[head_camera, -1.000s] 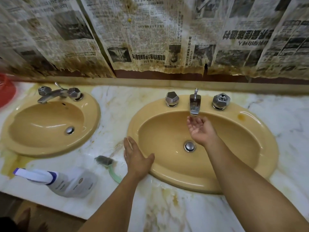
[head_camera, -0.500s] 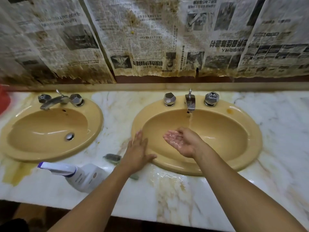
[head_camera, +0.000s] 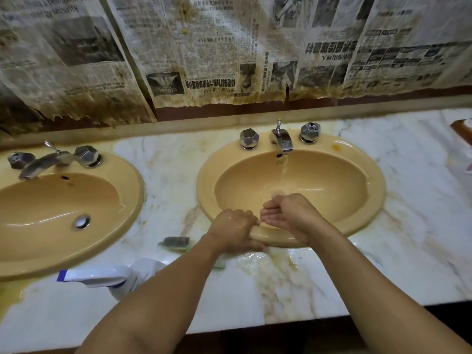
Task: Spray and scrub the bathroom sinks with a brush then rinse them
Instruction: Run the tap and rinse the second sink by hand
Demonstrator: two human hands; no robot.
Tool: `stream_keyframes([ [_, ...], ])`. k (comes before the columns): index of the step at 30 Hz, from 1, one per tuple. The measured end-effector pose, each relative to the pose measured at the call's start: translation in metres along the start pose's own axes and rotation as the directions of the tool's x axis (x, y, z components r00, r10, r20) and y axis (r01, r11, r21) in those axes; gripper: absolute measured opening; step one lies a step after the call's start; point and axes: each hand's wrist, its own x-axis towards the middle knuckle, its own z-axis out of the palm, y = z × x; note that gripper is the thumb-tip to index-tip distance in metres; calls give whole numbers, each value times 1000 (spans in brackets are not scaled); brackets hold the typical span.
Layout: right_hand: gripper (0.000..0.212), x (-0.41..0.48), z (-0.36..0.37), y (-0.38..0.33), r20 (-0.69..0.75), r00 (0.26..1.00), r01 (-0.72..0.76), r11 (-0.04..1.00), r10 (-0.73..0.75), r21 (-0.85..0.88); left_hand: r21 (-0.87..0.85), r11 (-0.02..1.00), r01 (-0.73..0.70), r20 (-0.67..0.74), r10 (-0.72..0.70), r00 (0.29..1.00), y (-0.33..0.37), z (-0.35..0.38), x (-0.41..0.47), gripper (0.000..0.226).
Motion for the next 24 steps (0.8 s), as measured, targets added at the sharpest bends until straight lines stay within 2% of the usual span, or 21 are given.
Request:
stream_keyframes([
  [2, 30, -2, -18, -1, -57, 998, 39, 999, -37, 33, 27, 1000, -6, 29, 5, 1000, -14, -6, 1, 96],
  [5, 32, -2, -41, -4, -69, 996, 66, 991, -58, 119, 55, 998, 21, -6, -21, 1000, -26, -10, 0, 107],
  [10, 39, 24, -54, -14, -74, 996, 70, 941, -48, 331, 8, 993, 115, -39, -115, 993, -19, -11, -4, 103],
  [12, 41, 51, -55, -20, -40, 999, 22, 876, -3, 482, 17, 993, 119, -23, -119, 993, -20, -10, -3, 101],
  [15, 44, 99, -54, -33, 47, 998, -63, 701, 42, 710, 11, 992, 128, -18, -128, 992, -22, -10, 0, 98],
  [18, 42, 141, -53, -44, 68, 994, -108, 562, 90, 820, 29, 991, 131, 6, -131, 991, -23, -11, 2, 99],
  [22, 28, 173, -52, -51, 52, 992, -107, 521, 119, 847, 33, 991, 127, 11, -128, 992, -24, -11, 6, 100],
  [24, 31, 179, -52, -51, 69, 993, -110, 519, 97, 848, 33, 992, 124, -3, -124, 992, -25, -11, 6, 101],
])
